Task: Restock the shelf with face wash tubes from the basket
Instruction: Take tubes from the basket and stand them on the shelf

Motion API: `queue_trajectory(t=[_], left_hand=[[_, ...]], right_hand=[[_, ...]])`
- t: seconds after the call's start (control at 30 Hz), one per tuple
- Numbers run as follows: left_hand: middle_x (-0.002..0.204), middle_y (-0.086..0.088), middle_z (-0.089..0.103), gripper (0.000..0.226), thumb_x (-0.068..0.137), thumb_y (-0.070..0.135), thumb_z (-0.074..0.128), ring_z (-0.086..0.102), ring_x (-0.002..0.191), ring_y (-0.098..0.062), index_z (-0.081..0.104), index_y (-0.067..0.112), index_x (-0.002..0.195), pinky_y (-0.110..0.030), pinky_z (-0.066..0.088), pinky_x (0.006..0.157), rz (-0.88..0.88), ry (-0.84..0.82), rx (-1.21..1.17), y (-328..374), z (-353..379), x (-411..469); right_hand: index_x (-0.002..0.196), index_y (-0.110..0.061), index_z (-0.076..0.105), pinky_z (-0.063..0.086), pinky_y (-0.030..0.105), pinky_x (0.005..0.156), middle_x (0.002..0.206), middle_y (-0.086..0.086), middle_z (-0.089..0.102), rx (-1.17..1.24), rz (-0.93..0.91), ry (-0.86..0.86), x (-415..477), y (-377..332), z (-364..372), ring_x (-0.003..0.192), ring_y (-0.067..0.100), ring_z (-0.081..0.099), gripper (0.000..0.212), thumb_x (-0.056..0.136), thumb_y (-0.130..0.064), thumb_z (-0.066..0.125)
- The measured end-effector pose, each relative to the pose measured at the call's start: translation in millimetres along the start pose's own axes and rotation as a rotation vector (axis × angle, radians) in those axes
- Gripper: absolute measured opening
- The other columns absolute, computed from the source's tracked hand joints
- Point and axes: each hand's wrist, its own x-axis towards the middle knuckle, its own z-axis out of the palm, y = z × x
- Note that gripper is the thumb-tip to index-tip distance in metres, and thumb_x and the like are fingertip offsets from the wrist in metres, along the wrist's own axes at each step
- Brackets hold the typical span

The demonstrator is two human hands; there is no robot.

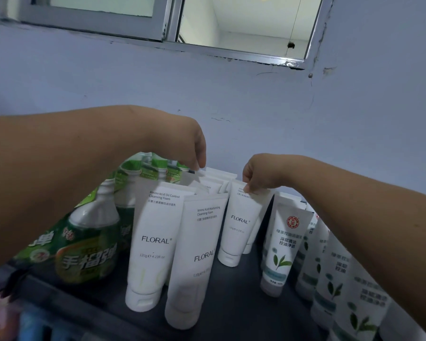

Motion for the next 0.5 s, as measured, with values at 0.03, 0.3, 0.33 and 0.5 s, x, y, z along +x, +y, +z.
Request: queue_trajectory(t=[0.03,0.3,0.33,0.5], left_hand=[[0.076,0.007,0.066,0.009,0.082,0.019,0.071,0.056,0.069,-0.01,0.073,0.026,0.088,-0.023,0.045,0.068,0.002,-0.005,-0.004,0,1,-1],[0.086,0.002,0.07,0.011,0.082,0.021,0.071,0.056,0.07,-0.01,0.074,0.027,0.09,-0.023,0.043,0.067,-0.001,-0.01,-0.018,-3,-1,-11],[0.088,0.002,0.07,0.011,0.082,0.021,0.071,0.057,0.071,-0.01,0.074,0.027,0.091,-0.023,0.043,0.067,0.0,-0.008,-0.018,-3,-2,-12],[0.083,0.004,0.069,0.011,0.082,0.022,0.071,0.055,0.066,-0.009,0.074,0.028,0.091,-0.022,0.04,0.062,0.001,-0.014,-0.016,-5,1,-13]], right_hand=[[0.08,-0.016,0.056,0.032,0.022,0.054,0.066,-0.007,0.047,-0.008,-0.003,0.005,0,-2,1,0.057,0.009,0.039,0.014,0.09,-0.022,0.064],[0.117,-0.009,0.063,0.034,0.02,0.055,0.099,0.0,0.051,-0.188,0.018,0.01,-9,-12,-3,0.085,0.017,0.045,0.026,0.096,-0.021,0.054],[0.12,-0.008,0.063,0.035,0.022,0.058,0.101,0.002,0.054,-0.207,0.027,0.005,-9,-13,-2,0.086,0.017,0.045,0.029,0.096,-0.021,0.053],[0.124,-0.012,0.062,0.037,0.025,0.076,0.125,0.004,0.06,-0.174,0.064,0.012,-14,-11,0,0.091,0.017,0.048,0.031,0.095,-0.022,0.057]])
